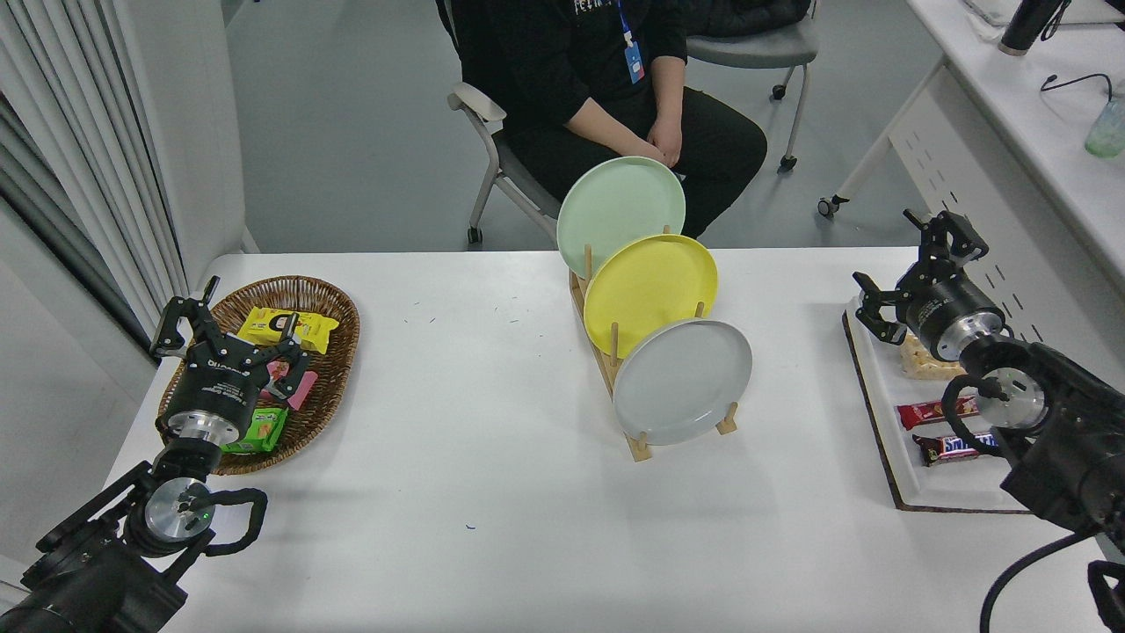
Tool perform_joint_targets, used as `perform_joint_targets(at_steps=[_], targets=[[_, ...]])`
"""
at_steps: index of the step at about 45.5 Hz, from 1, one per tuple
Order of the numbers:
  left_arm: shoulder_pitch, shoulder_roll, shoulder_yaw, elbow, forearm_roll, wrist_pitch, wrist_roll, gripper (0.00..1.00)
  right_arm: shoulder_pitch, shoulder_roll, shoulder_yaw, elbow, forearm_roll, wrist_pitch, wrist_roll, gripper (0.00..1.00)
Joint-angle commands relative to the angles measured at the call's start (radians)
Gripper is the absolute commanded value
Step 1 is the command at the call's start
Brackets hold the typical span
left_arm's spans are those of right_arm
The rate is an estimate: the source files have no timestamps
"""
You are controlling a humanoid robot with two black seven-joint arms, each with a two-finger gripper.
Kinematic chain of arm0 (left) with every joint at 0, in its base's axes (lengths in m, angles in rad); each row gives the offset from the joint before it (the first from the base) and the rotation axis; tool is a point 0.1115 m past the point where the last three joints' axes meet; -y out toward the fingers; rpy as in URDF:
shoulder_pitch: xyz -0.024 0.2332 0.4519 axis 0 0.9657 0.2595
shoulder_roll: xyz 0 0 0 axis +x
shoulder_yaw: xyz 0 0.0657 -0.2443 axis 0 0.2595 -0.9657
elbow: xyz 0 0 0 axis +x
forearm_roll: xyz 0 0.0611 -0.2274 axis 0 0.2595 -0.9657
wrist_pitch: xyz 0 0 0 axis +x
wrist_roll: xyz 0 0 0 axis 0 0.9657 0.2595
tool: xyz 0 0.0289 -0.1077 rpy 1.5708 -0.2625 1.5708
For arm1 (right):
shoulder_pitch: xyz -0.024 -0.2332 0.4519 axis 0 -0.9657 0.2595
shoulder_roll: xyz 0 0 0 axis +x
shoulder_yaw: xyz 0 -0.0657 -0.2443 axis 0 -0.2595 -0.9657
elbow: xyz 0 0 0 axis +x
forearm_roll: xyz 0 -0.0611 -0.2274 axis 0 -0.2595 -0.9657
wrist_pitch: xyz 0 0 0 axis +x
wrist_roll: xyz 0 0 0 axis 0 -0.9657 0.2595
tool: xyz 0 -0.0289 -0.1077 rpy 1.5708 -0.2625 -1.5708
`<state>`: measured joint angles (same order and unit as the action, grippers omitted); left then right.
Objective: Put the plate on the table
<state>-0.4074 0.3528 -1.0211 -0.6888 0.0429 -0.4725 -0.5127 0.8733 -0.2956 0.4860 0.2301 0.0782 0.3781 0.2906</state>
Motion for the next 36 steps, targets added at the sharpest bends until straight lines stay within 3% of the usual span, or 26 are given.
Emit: perform_joint_targets(at_steps=[1,26,36], targets=[[0.001,0.000,-0.001,0.000,0.000,0.000,0.000,0.98,0.019,-0.002,0.002,0.000,-0.002,0.001,-0.002,1.00],[-0.001,0.000,0.001,0.000,0.000,0.000,0.000,0.98,0.042,0.003,-0.021,0.028,-0.011,0.004,-0.013,1.00],[-0.001,0.000,-0.001,0.000,0.000,0.000,0.000,0.98,0.032,-0.050,-0.023,0.164,-0.015,0.002,-0.031,0.99]])
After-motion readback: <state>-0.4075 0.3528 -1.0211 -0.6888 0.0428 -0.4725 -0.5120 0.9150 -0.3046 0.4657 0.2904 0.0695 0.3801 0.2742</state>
